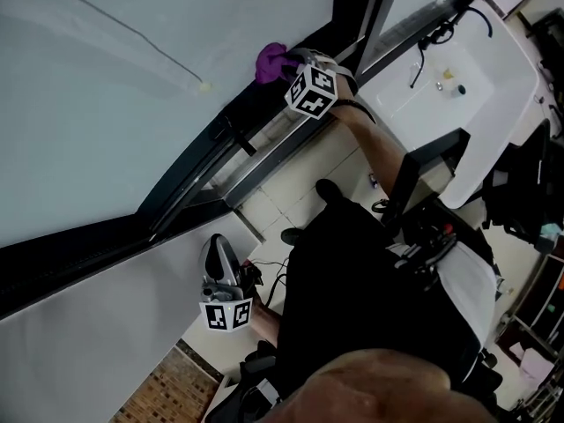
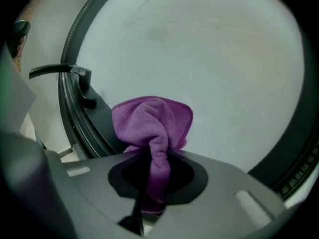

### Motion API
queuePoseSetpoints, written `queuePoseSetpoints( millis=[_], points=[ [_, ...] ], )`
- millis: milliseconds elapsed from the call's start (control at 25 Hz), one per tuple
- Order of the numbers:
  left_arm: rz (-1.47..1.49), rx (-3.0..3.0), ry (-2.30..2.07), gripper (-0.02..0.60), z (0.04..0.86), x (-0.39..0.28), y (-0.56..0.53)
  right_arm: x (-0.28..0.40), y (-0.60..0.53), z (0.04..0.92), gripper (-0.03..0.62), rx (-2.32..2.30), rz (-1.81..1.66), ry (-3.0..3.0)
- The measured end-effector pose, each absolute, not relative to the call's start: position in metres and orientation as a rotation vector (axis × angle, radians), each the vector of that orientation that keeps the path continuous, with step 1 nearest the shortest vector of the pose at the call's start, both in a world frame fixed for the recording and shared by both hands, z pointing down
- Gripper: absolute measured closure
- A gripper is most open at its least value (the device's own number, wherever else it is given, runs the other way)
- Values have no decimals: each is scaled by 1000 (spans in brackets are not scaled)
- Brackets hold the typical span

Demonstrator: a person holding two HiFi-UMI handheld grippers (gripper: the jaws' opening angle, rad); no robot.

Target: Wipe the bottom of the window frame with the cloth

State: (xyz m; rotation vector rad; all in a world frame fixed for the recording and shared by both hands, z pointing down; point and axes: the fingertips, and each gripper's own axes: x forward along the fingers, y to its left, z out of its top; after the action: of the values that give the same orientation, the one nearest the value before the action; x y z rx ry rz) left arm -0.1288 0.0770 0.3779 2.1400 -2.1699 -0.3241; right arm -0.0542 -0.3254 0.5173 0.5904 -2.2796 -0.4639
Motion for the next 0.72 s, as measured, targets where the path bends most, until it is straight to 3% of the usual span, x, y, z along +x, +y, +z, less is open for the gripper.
queuePoseSetpoints(
  millis=[400,720],
  points=[
    [-292,2186,-2110,581,375,-110,49,20,-408,518,533,802,-464,-2111],
    [-299,2193,-2108,581,376,-109,46,30,-425,517,534,863,-498,-2019]
  ],
)
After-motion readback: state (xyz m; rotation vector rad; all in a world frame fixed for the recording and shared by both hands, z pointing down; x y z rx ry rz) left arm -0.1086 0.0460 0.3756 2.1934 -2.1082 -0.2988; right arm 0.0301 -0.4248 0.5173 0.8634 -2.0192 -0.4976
